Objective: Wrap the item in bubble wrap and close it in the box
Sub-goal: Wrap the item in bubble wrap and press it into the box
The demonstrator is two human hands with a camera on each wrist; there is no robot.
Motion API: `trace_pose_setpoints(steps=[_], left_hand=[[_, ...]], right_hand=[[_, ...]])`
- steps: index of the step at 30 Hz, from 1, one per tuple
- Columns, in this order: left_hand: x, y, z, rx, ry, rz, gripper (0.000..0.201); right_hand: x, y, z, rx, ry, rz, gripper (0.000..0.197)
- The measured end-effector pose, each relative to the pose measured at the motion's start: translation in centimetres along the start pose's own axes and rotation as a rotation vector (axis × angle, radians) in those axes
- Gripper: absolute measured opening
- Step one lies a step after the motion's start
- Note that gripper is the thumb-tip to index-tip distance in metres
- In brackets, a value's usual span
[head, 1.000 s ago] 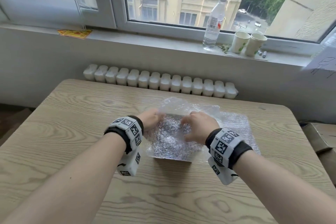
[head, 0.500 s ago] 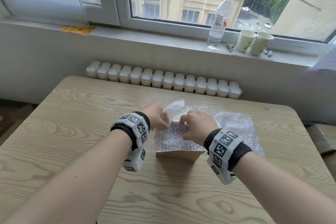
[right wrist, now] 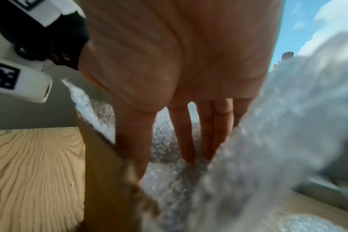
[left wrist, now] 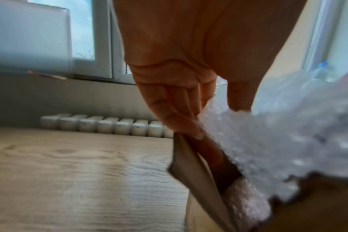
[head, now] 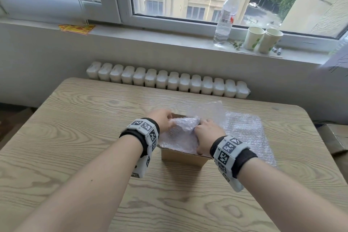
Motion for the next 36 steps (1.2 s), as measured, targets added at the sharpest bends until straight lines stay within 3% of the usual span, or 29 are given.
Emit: trace_pose_setpoints(steps=[3,9,12,13,15,17,19,23,25,27,31,36], left_hand=[[0.4,0.1,-0.6,-0.050,-0.039,0.063,0.026],[0.1,0.0,-0.7,-0.145,-0.055,-0.075,0.015],[-0.2,-0.5,-0.4,-0.276,-0.008,-0.031,0.002],[-0.5,-0.5,-0.4,-0.283,0.029,0.002,0.010],[-1.3,-0.2,-0.4,-0.167,0.122,0.086,0.023],[-2.2,0.6,0.1,0.045,0.182,0.155,0.017],[-2.7,1.4,0.2,0.135,0.232,0.104,0.015],[-2.8,2.0,-0.1,0.014,0.303,-0.203,0.035],[-2.9,2.8,-0.3,0.019,0.336,-0.414,0.047],[-2.9,3.4,-0.5,0.040,0.347,-0.506,0.055],[-3.1,3.6,-0.7,0.052,0.347,-0.561,0.055],[-3.3,4.2,-0.8,0.074,0.377,-0.615,0.042]], right_hand=[[-0.3,-0.1,0.3,0.020,-0.003,0.013,0.042],[-0.6,0.1,-0.3,0.050,-0.044,-0.030,0.027],[-0.5,0.6,-0.4,0.049,-0.039,-0.040,0.023],[-0.4,0.8,-0.5,0.042,-0.034,-0.037,0.025],[-0.2,1.2,-0.8,0.039,-0.018,-0.034,0.031],[0.0,1.3,-0.9,0.047,-0.003,-0.048,0.032],[-0.1,1.5,-1.0,0.051,-0.008,-0.087,0.028],[-0.9,1.3,-1.0,0.055,-0.011,-0.227,0.020],[-1.7,0.9,-0.7,-0.022,0.052,-0.260,0.006],[-2.4,0.5,-0.1,-0.131,0.122,-0.264,0.025],[-2.9,0.2,1.1,-0.189,0.139,-0.269,0.016],[-1.4,1.3,0.8,-0.045,0.068,-0.204,0.015]])
Point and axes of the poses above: each hand's wrist, its own z-axis away from the middle knuckle, its own y-axis out of the palm, x = y × z, the point moved 4 cm from there along -z, towards the middle knuckle, and after that the axes turned 5 degrees about -y, right-handed, at the moved point
